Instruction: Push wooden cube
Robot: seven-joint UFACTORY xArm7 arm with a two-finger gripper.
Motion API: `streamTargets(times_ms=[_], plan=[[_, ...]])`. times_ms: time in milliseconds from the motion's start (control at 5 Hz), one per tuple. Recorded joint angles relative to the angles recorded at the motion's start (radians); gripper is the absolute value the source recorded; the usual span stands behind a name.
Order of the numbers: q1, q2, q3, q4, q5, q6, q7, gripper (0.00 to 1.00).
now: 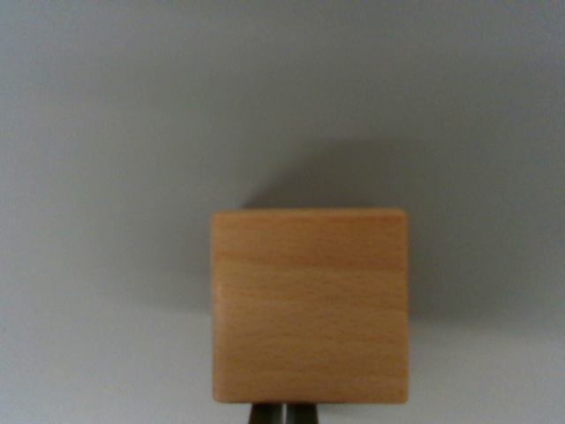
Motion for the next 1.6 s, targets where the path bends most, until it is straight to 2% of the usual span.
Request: streamTargets(times_ms=[200,400,600,800,1000,1200,1400,1600], plan=[[-0.0003,0.027,-0.004,0.042,-0.0034,0.016,-0.003,1.00],[-0.0003,0.027,-0.004,0.042,-0.0034,0.016,-0.003,1.00],[-0.0006,0.053,-0.007,0.084,-0.0067,0.032,-0.006,1.00],[-0.0006,0.053,-0.007,0.084,-0.0067,0.032,-0.006,1.00],[-0.0008,0.076,-0.010,0.122,-0.0097,0.046,-0.008,1.00],[-0.0008,0.076,-0.010,0.122,-0.0097,0.046,-0.008,1.00],[-0.0010,0.097,-0.013,0.154,-0.0123,0.059,-0.011,1.00],[-0.0010,0.097,-0.013,0.154,-0.0123,0.059,-0.011,1.00]])
